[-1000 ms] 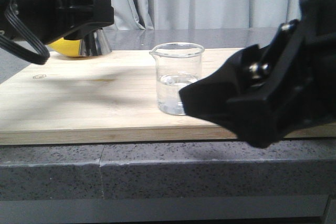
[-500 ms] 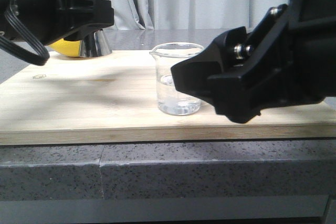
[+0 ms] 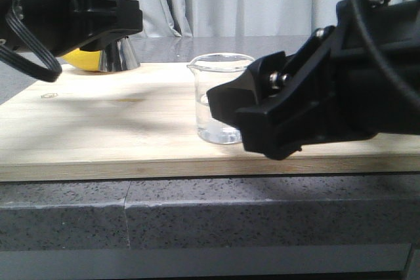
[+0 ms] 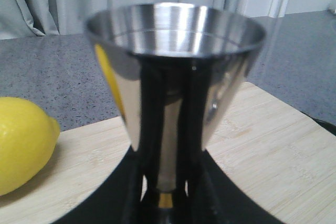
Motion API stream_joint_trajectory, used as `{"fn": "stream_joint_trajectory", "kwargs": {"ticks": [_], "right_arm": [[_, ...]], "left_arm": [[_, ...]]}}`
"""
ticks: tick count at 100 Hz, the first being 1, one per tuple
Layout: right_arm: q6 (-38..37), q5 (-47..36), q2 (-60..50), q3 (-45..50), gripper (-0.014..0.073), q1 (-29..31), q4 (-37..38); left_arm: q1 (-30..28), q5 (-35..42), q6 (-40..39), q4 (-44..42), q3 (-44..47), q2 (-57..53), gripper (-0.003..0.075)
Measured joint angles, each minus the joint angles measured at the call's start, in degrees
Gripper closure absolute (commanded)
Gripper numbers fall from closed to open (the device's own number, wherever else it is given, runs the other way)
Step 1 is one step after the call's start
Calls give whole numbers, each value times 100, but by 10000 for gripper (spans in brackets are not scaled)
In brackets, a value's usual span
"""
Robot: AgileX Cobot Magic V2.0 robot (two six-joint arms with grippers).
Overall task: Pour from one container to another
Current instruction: 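Move the right gripper to the glass beaker and close around it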
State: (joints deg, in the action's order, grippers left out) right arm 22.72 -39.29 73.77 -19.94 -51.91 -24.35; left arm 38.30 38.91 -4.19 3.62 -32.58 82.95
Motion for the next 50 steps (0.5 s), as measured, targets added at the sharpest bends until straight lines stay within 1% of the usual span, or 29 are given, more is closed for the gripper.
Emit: {"fn": "stream_joint_trajectory", "kwargs": {"ticks": [29, 50], "right_arm": [[-16, -109, 216, -132, 91, 0, 0], [-209, -134, 227, -170, 91, 0, 0]], "left_arm": [[0, 0, 0, -13, 0, 0, 739], [0, 0, 0, -13, 0, 0, 739]]}}
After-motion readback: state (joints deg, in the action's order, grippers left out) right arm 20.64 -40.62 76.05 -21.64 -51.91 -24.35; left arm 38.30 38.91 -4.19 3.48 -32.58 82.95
